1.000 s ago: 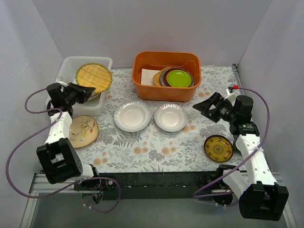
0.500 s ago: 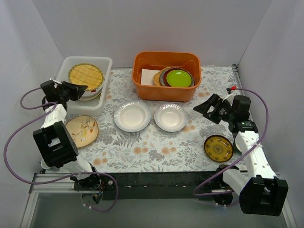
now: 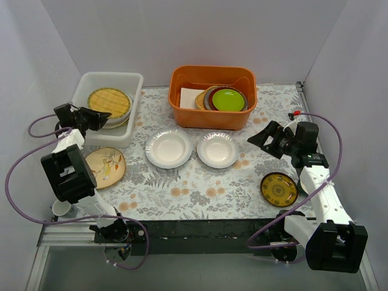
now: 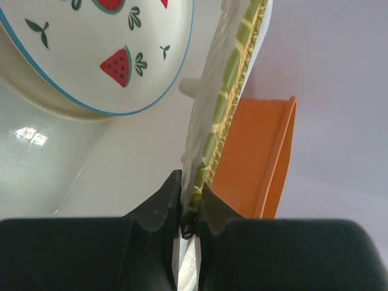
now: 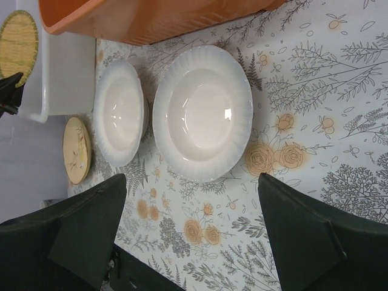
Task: Place the plates into the plastic bin on the countertop
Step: Place the plate in the plastic bin.
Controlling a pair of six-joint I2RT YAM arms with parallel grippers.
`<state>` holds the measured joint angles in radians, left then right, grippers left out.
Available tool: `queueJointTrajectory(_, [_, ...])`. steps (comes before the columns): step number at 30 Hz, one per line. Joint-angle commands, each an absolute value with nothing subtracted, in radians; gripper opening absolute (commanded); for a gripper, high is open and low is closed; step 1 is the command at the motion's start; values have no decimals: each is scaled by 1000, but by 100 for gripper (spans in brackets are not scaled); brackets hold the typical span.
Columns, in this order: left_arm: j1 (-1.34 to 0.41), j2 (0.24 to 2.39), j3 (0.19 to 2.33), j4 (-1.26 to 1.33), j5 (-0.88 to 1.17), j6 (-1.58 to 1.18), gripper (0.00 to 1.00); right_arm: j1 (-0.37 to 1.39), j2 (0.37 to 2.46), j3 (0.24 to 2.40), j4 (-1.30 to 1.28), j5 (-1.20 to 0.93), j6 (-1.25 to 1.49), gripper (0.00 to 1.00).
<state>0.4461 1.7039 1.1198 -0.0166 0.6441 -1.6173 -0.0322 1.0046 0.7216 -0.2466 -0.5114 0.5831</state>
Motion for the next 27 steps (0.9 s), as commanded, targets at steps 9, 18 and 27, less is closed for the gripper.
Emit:
queueJointTrajectory(9, [463, 1801, 1245, -46, 578, -1632, 0, -29, 1019, 698, -230, -505, 555, 96])
queueJointTrajectory(18, [462, 1925, 1367, -149, 581, -1617, 0, -29, 1012, 683, -209, -500, 563, 96])
queueJointTrajectory(27, [462, 2008, 1453, -221, 598, -1589, 23, -29, 1019, 675, -201, -506, 565, 96])
